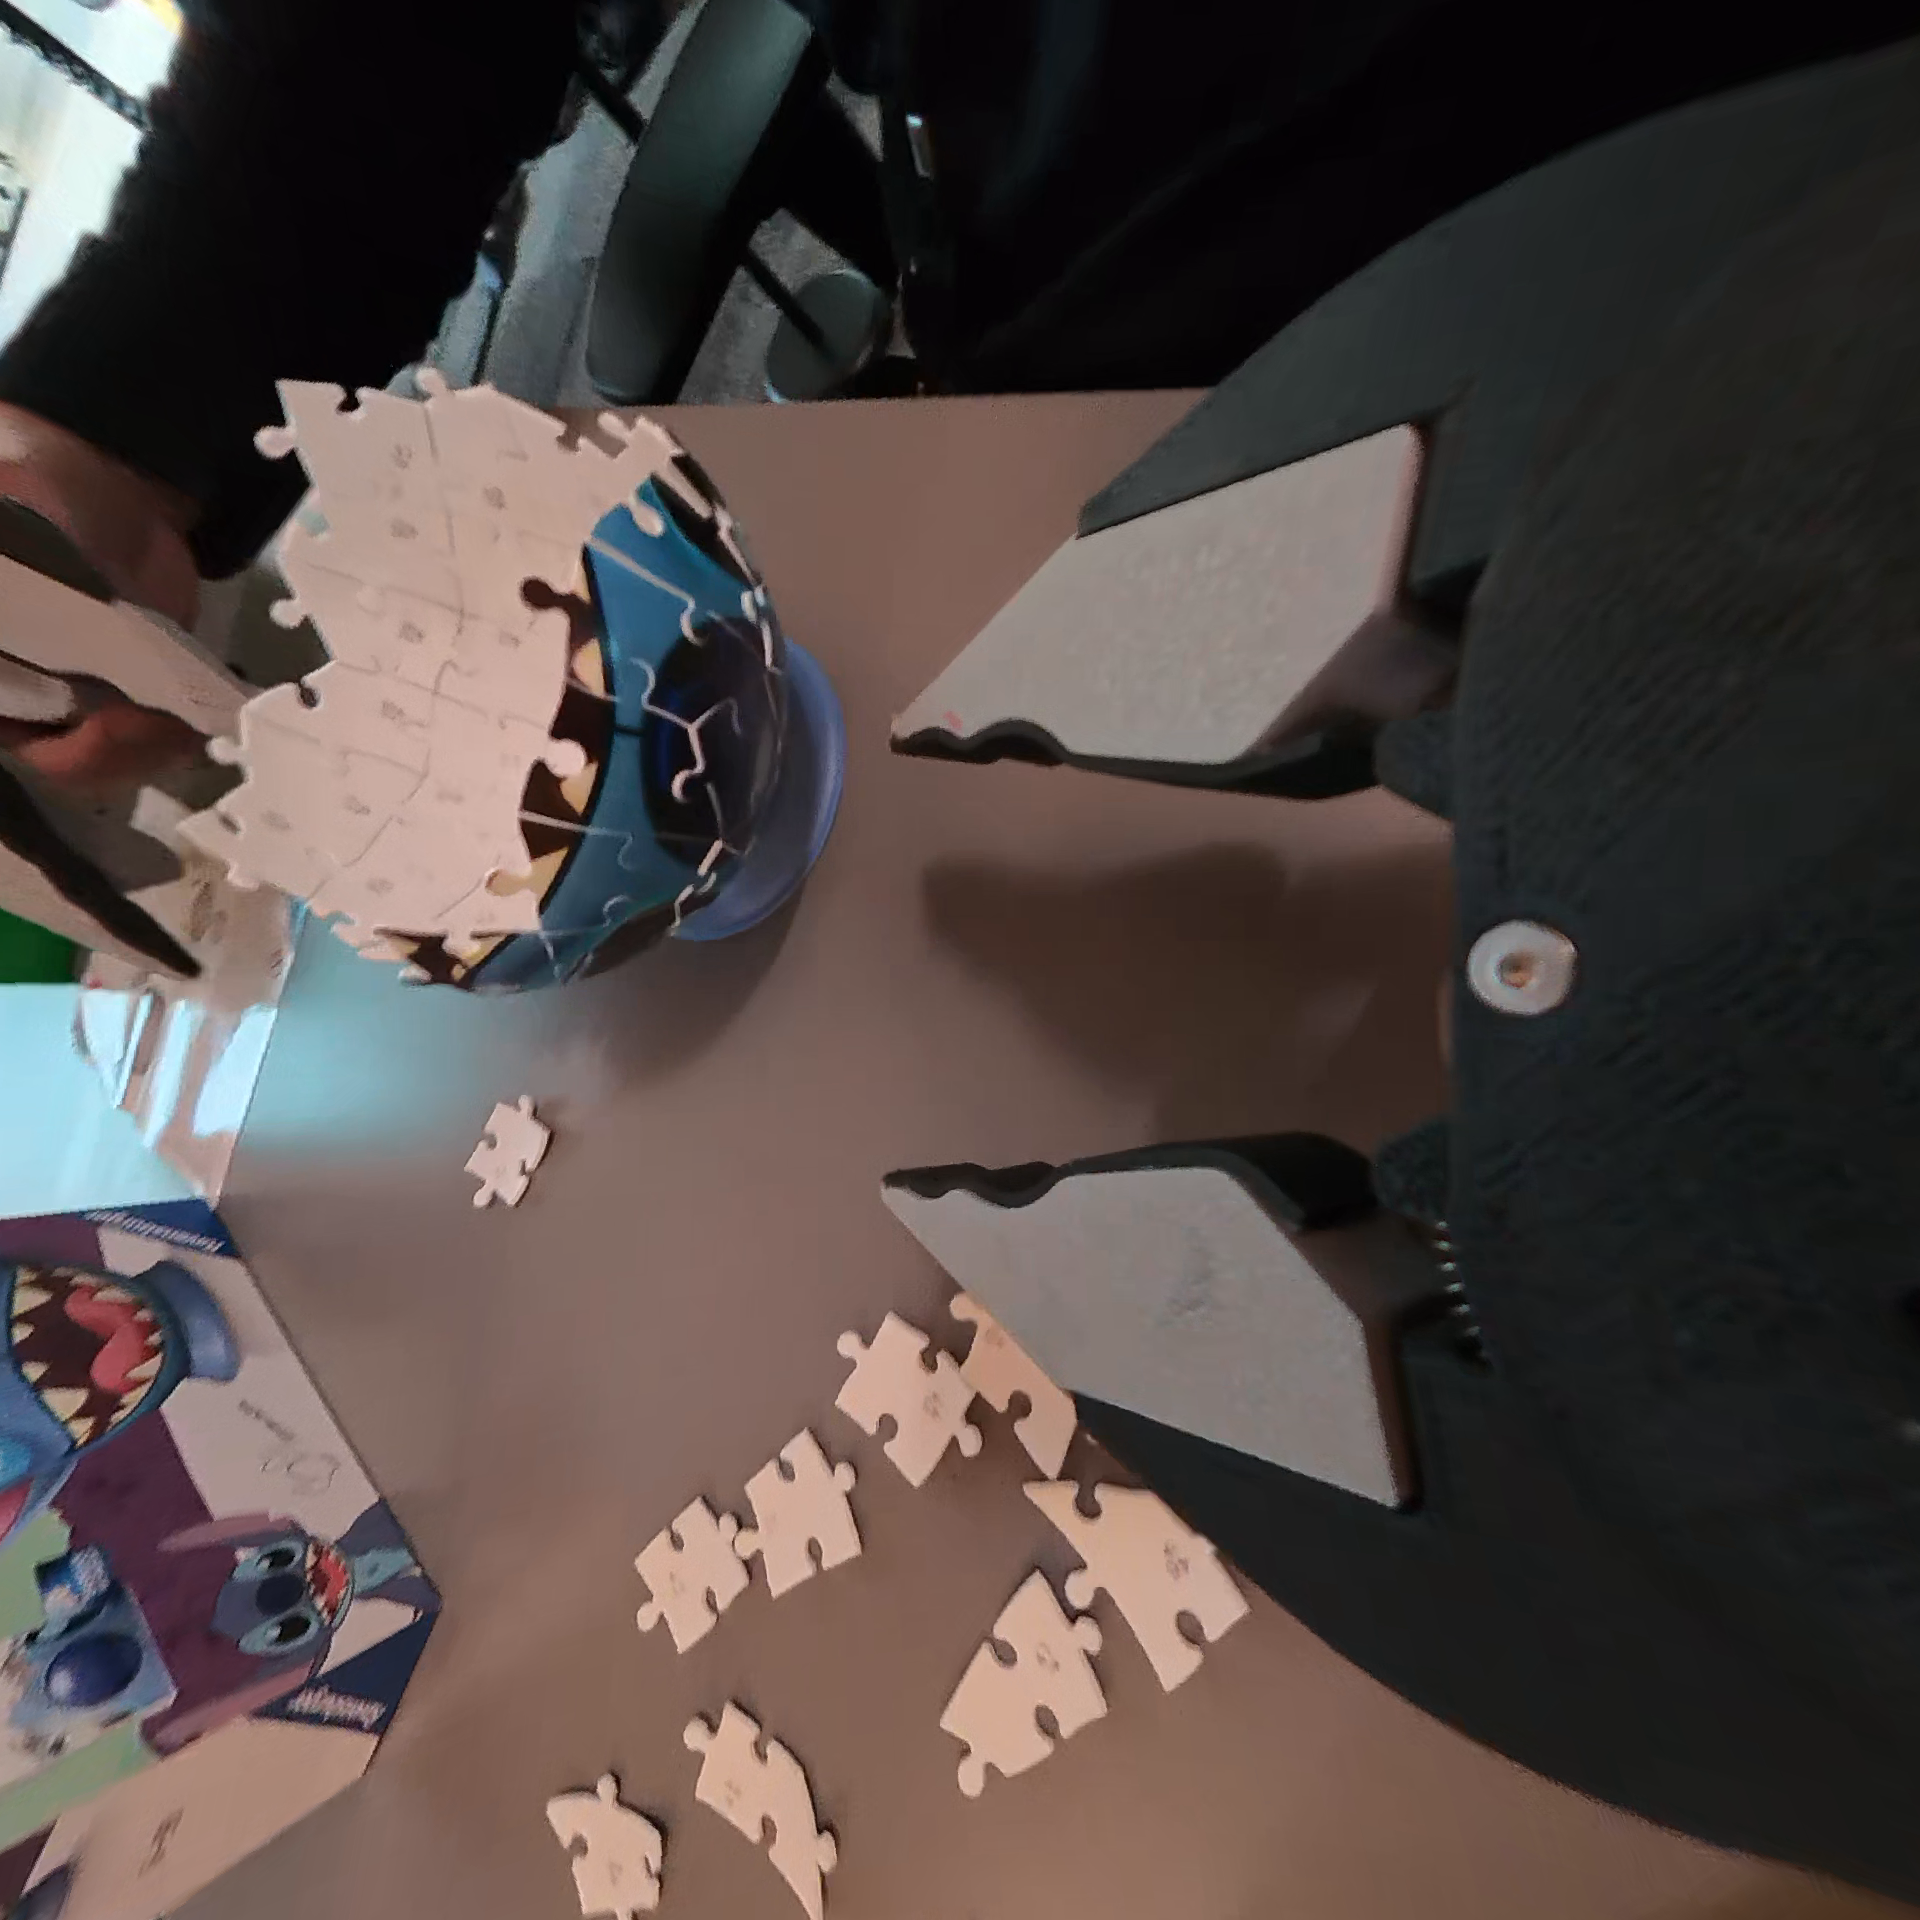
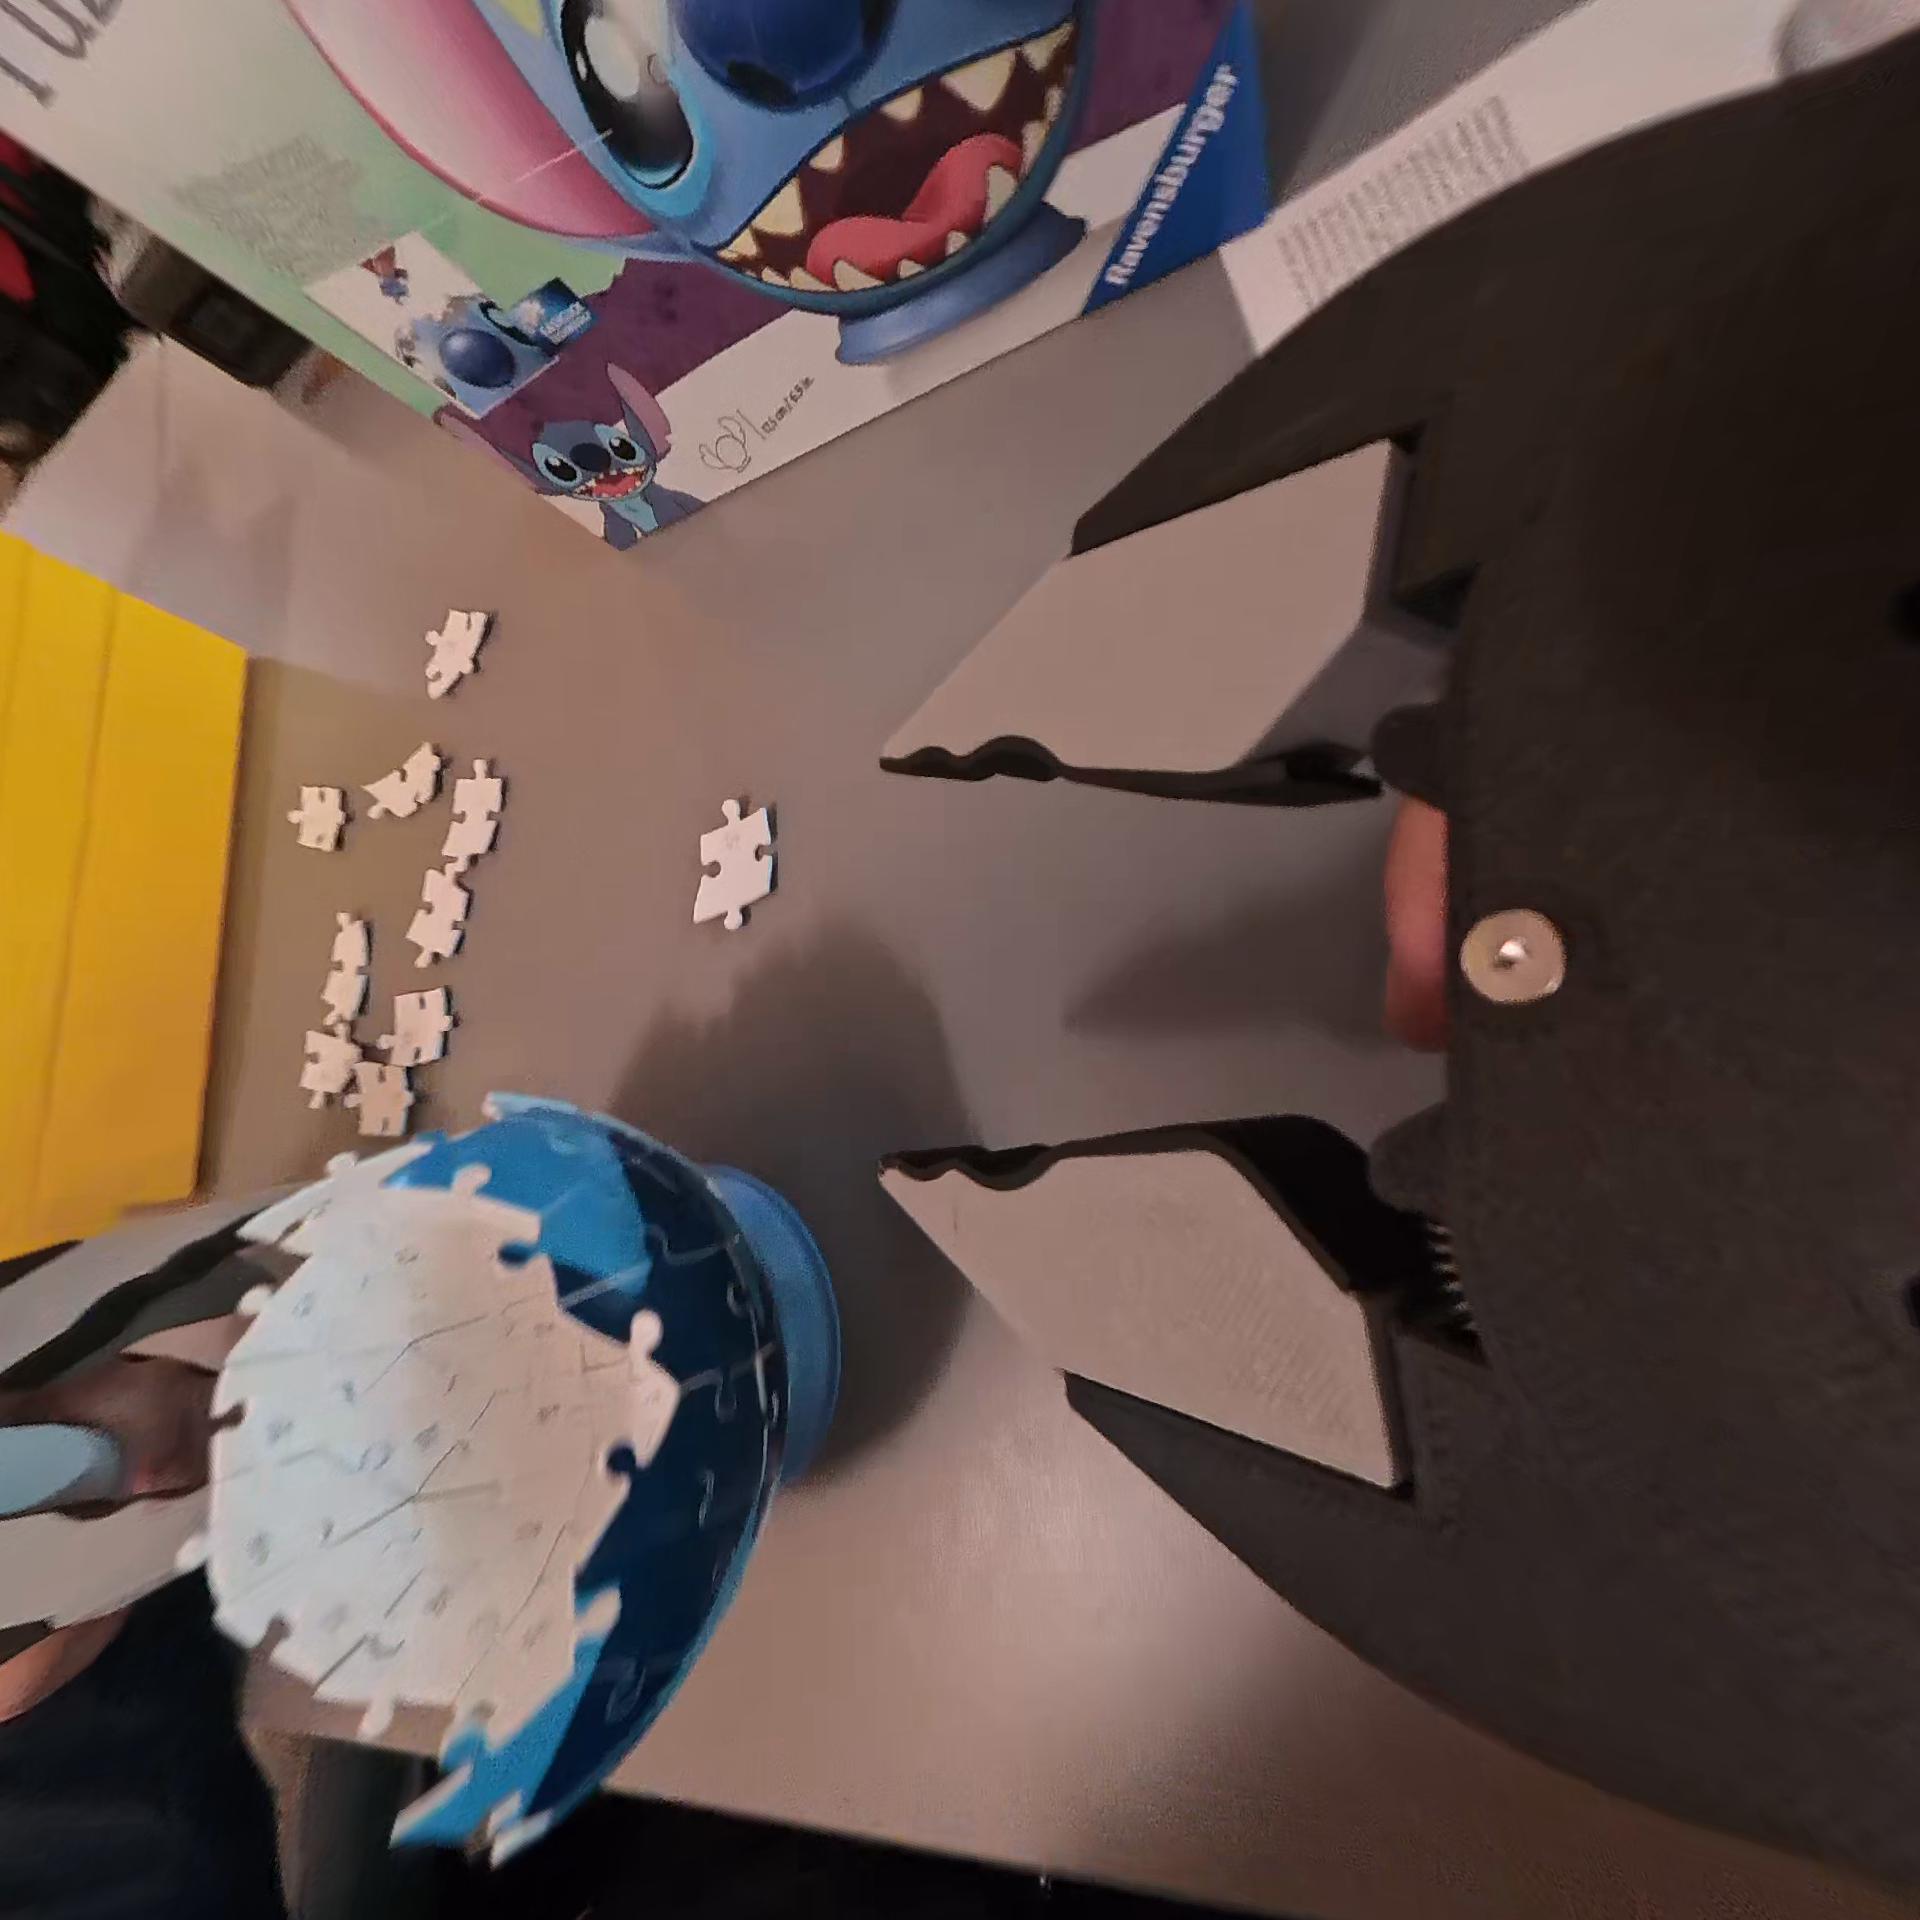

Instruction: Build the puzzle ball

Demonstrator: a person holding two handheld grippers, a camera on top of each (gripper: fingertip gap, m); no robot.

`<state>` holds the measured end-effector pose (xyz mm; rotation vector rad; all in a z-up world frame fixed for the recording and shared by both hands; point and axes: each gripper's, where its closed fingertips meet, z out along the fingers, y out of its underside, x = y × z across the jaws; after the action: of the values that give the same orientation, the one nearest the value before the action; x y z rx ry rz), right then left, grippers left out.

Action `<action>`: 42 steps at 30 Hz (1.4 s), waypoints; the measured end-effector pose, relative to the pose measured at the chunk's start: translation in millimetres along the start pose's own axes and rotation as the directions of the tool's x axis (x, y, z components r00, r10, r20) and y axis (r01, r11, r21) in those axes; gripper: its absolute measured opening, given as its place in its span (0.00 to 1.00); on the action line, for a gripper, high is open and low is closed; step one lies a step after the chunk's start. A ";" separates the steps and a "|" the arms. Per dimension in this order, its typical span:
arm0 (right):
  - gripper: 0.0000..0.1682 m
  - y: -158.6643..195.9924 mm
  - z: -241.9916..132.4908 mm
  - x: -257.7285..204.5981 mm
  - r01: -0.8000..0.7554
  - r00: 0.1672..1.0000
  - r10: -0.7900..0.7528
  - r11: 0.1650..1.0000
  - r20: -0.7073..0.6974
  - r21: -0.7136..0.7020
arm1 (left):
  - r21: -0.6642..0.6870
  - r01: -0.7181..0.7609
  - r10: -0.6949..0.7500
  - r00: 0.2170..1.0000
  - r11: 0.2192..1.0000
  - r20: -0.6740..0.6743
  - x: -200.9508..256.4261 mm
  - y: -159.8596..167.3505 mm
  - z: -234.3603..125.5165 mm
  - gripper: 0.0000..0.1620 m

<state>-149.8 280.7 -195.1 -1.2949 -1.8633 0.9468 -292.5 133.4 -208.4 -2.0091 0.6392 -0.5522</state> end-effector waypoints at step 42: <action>0.22 11.9 89.1 37.1 0.034 0.999 -0.027 0.981 0.038 -0.193 | 0.100 0.069 -0.086 0.981 0.993 0.174 -42.8 -15.9 0.5 0.44</action>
<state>-229.5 302.4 -246.5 -1.3660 -2.0377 0.7920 -321.4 167.8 -200.2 -1.9745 0.4206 -0.4345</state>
